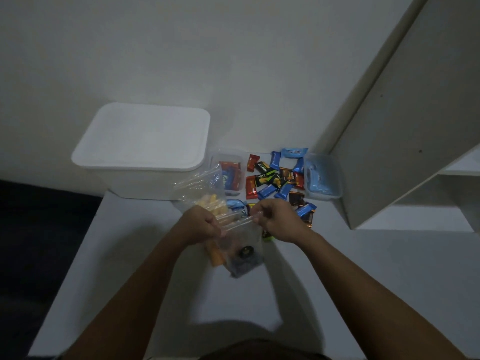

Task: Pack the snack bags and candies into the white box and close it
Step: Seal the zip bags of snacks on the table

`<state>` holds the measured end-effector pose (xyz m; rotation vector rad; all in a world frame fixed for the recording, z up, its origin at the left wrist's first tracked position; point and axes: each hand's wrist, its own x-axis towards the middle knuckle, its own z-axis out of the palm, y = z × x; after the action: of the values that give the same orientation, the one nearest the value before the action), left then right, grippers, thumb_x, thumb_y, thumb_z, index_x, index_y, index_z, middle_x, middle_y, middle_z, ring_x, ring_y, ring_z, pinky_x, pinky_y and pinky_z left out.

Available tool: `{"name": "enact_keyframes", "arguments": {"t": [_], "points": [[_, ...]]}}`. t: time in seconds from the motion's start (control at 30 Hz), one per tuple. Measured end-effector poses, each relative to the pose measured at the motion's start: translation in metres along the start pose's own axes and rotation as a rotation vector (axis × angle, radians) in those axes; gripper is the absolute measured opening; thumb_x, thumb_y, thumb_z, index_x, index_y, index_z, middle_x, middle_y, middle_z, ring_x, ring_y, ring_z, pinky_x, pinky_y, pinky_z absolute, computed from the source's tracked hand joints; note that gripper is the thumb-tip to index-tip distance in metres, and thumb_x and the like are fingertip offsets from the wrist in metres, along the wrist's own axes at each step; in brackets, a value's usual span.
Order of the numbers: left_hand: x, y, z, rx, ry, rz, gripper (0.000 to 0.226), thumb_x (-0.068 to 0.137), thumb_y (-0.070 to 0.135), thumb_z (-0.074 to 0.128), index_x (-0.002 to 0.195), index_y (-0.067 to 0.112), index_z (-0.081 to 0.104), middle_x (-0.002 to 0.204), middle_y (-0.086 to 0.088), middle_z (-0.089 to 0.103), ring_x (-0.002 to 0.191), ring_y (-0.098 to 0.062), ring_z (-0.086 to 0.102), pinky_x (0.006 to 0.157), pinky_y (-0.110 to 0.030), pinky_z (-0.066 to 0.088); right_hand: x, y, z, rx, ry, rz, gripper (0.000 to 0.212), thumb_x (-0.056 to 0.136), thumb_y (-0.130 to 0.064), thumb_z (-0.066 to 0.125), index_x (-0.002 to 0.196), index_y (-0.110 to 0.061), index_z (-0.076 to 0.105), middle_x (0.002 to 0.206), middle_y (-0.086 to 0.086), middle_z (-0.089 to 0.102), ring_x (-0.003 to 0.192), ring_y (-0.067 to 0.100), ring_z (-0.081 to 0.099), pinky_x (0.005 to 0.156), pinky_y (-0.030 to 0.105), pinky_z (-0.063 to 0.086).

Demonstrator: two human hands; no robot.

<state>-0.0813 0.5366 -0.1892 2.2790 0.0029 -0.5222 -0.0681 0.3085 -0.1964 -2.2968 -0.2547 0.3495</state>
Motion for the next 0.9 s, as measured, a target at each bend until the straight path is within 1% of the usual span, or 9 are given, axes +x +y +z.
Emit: {"name": "enact_keyframes", "arguments": {"t": [0.1, 0.17, 0.23, 0.33, 0.43, 0.53, 0.63, 0.77, 0.9], "points": [[0.006, -0.005, -0.004, 0.093, 0.064, -0.010, 0.012, 0.061, 0.008, 0.078, 0.056, 0.017, 0.073, 0.061, 0.000, 0.071, 0.059, -0.011, 0.067, 0.063, -0.033, 0.058, 0.008, 0.002, 0.004, 0.008, 0.005, -0.001, 0.014, 0.087, -0.008, 0.065, 0.099, -0.014, 0.069, 0.095, 0.000, 0.070, 0.088, 0.011, 0.065, 0.072, 0.018, 0.049], [0.007, -0.004, -0.006, 0.127, 0.067, -0.036, 0.010, 0.058, 0.016, 0.080, 0.057, 0.020, 0.071, 0.066, 0.000, 0.072, 0.067, -0.015, 0.069, 0.069, -0.036, 0.059, 0.010, 0.003, 0.004, 0.026, 0.002, 0.004, 0.016, 0.086, -0.008, 0.066, 0.101, -0.013, 0.069, 0.096, 0.000, 0.070, 0.088, 0.010, 0.065, 0.073, 0.017, 0.049], [0.006, 0.004, -0.004, 0.155, 0.071, -0.056, 0.017, 0.060, 0.025, 0.082, 0.068, 0.021, 0.069, 0.076, 0.001, 0.070, 0.076, -0.016, 0.067, 0.072, -0.033, 0.057, 0.011, 0.006, 0.002, 0.039, -0.003, 0.010, 0.018, 0.085, -0.007, 0.067, 0.102, -0.015, 0.068, 0.095, 0.000, 0.070, 0.087, 0.010, 0.066, 0.075, 0.020, 0.053], [0.005, 0.022, 0.005, 0.200, 0.102, -0.031, 0.036, 0.067, 0.033, 0.079, 0.098, 0.018, 0.067, 0.093, 0.000, 0.065, 0.088, -0.017, 0.062, 0.078, -0.031, 0.053, 0.011, 0.011, -0.003, 0.064, -0.016, 0.028, 0.019, 0.086, -0.004, 0.066, 0.102, -0.014, 0.067, 0.093, 0.001, 0.070, 0.083, 0.011, 0.069, 0.070, 0.019, 0.055], [0.008, 0.043, 0.017, 0.120, 0.156, 0.014, 0.042, 0.073, 0.032, 0.078, 0.108, 0.014, 0.065, 0.100, -0.001, 0.063, 0.091, -0.016, 0.059, 0.082, -0.034, 0.053, 0.010, 0.017, -0.009, 0.105, 0.005, 0.048, 0.021, 0.085, 0.000, 0.063, 0.099, -0.014, 0.067, 0.091, 0.003, 0.071, 0.085, 0.015, 0.069, 0.075, 0.024, 0.057], [0.012, 0.056, 0.028, 0.066, 0.203, 0.107, 0.041, 0.077, 0.031, 0.077, 0.111, 0.012, 0.065, 0.104, -0.001, 0.064, 0.090, -0.011, 0.057, 0.077, -0.026, 0.048, 0.009, 0.026, -0.016, 0.124, 0.042, 0.093, 0.017, 0.085, -0.003, 0.064, 0.098, -0.014, 0.067, 0.089, 0.002, 0.071, 0.086, 0.016, 0.069, 0.081, 0.032, 0.058], [0.019, 0.064, 0.035, 0.034, 0.235, 0.158, 0.041, 0.077, 0.033, 0.077, 0.111, 0.013, 0.066, 0.107, 0.000, 0.067, 0.092, -0.010, 0.060, 0.080, -0.029, 0.051, 0.008, 0.034, -0.024, 0.122, 0.091, 0.128, 0.014, 0.083, -0.006, 0.068, 0.095, -0.013, 0.070, 0.088, 0.002, 0.072, 0.085, 0.014, 0.068, 0.081, 0.032, 0.057], [0.029, 0.071, 0.038, 0.010, 0.232, 0.144, 0.039, 0.077, 0.032, 0.077, 0.110, 0.014, 0.066, 0.104, 0.000, 0.067, 0.093, -0.013, 0.062, 0.086, -0.037, 0.054, 0.006, 0.040, -0.033, 0.124, 0.094, 0.164, 0.017, 0.083, 0.001, 0.065, 0.095, -0.010, 0.070, 0.090, 0.003, 0.072, 0.085, 0.012, 0.067, 0.074, 0.020, 0.053], [0.036, 0.075, 0.033, 0.012, 0.236, 0.161, 0.032, 0.080, 0.030, 0.075, 0.106, 0.015, 0.067, 0.097, 0.004, 0.065, 0.091, -0.011, 0.061, 0.084, -0.034, 0.054, 0.013, 0.042, -0.037, 0.115, 0.079, 0.168, 0.013, 0.085, -0.004, 0.065, 0.094, -0.012, 0.070, 0.090, 0.002, 0.073, 0.087, 0.012, 0.068, 0.079, 0.029, 0.056]]}}
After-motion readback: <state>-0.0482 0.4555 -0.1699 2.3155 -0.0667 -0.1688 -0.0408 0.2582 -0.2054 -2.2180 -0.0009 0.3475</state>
